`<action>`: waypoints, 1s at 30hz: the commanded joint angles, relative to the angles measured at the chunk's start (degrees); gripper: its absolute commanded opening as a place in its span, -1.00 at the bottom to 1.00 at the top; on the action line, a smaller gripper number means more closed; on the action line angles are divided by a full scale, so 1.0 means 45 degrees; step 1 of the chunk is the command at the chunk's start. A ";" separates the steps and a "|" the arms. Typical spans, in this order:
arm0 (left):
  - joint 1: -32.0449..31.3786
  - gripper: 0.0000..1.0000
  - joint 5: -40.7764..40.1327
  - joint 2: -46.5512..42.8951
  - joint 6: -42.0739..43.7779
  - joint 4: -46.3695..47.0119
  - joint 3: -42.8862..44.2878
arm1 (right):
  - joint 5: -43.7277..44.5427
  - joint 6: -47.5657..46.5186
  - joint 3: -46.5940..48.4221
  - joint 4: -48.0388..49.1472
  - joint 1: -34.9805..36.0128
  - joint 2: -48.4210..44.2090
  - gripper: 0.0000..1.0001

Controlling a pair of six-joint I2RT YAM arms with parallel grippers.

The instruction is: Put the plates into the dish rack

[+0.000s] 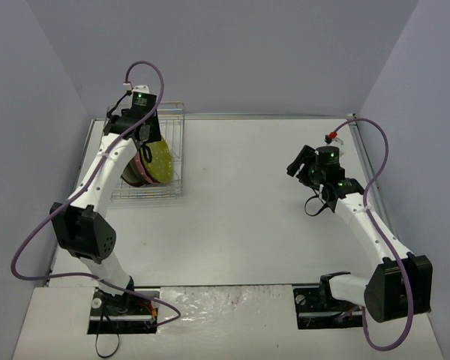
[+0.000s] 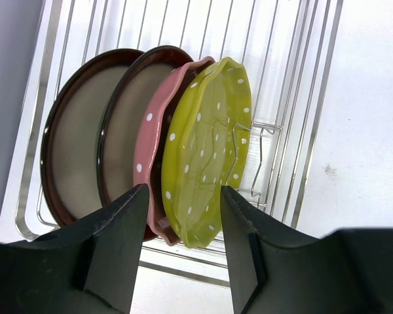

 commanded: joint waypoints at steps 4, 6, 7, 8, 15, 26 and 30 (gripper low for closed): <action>-0.0537 -0.12 0.0001 -0.2104 0.0384 -0.0339 0.0752 | 0.0249 -0.0166 0.0139 0.0693 0.0180 -0.0218 0.29; -0.0674 -0.11 0.0121 -0.2661 0.0316 -0.0271 0.0464 | 0.0199 -0.0251 0.0224 0.0694 0.0180 -0.0254 0.31; -0.0767 -0.10 0.0247 -0.2908 0.0277 -0.0197 0.0260 | 0.0145 -0.0289 0.0262 0.0696 0.0180 -0.0275 0.31; -0.0844 -0.09 0.0481 -0.3388 0.0186 0.0038 -0.0260 | 0.0073 -0.0359 0.0296 0.0689 0.0187 -0.0365 0.32; -0.1260 0.12 0.2367 -0.6205 -0.0402 0.1608 -0.3434 | -0.0454 -0.0963 0.0593 0.1063 0.0315 -0.1254 0.46; -0.1736 0.32 0.4159 -0.8058 -0.0576 0.3079 -0.5092 | -0.1386 -0.1901 0.2123 0.1350 0.0317 -0.1990 0.99; -0.1781 0.38 0.4775 -0.7937 -0.0626 0.3344 -0.5004 | -0.1350 -0.2112 0.2789 0.1346 0.0317 -0.1737 1.00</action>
